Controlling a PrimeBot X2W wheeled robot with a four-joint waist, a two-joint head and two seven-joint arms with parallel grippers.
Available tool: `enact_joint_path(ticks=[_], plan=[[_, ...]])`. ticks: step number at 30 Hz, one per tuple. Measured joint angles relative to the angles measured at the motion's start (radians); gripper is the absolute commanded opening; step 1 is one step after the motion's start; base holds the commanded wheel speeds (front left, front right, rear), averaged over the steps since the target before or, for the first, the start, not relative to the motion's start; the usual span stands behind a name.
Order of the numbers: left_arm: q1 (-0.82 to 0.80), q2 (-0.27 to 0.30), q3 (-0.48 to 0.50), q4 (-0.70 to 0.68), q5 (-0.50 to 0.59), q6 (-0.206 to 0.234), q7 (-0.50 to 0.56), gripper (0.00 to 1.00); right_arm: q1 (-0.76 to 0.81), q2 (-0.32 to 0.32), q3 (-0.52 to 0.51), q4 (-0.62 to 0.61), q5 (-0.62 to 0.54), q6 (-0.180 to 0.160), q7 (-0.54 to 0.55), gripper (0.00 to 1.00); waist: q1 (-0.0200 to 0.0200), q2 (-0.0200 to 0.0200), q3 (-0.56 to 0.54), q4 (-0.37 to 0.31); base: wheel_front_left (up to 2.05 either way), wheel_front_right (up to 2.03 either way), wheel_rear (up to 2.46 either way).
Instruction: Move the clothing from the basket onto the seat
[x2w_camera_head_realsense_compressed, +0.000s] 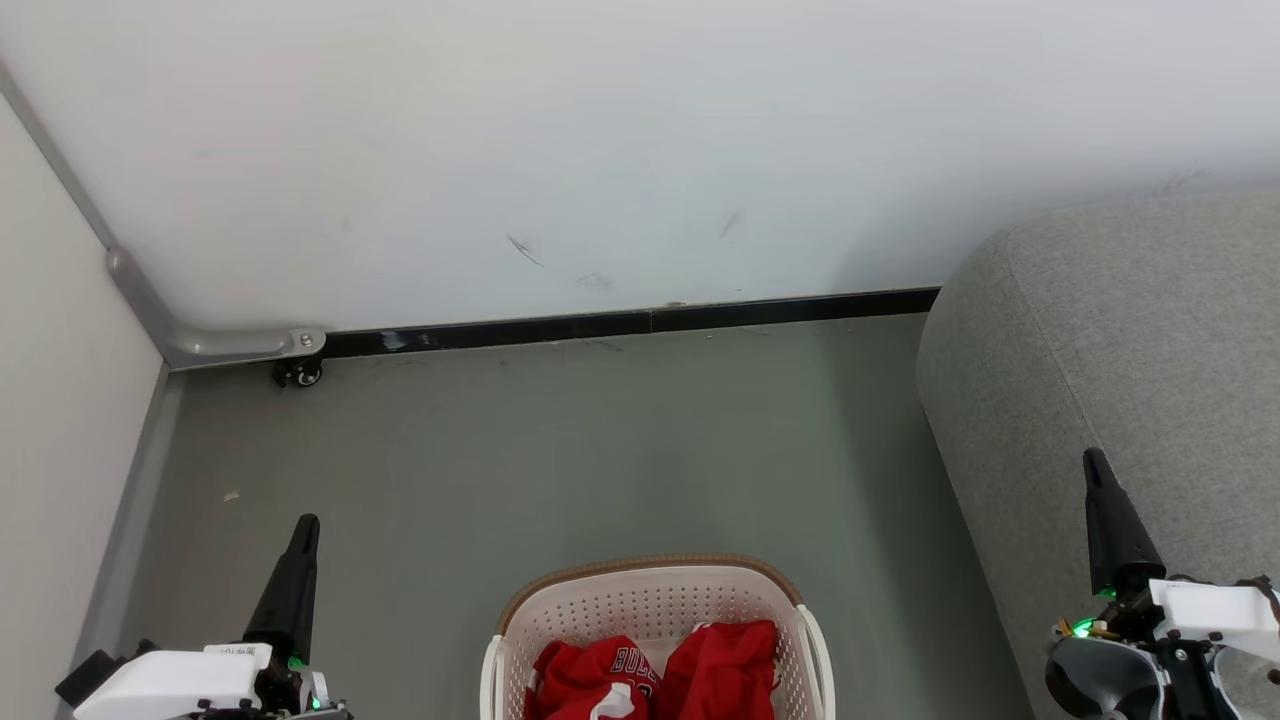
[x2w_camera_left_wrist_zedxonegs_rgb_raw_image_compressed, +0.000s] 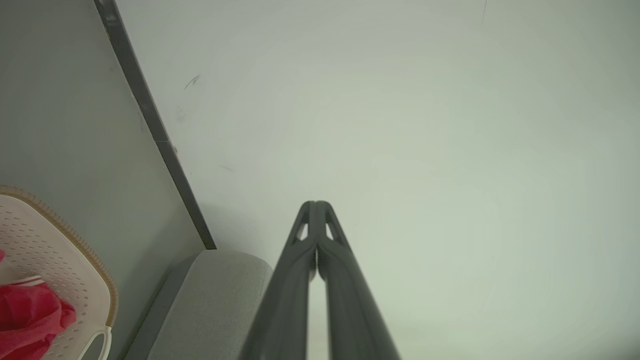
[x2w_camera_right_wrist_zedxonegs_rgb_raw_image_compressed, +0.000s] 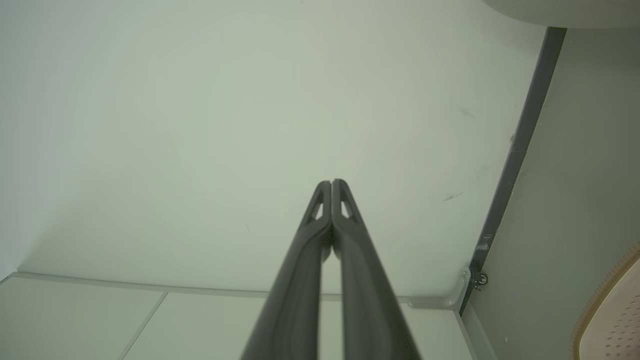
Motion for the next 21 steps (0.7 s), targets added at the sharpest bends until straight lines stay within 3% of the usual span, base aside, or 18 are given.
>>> enact_joint_path(ticks=[21], plan=[[0.0, -0.001, 0.001, 0.0, 0.003, 0.0, 0.005, 0.0, 0.0, 0.0, 0.0, 0.0, 0.0, 0.0, 0.0, 0.0, -0.0001, 0.0, 0.0, 0.0, 0.0, 0.0, 0.0]])
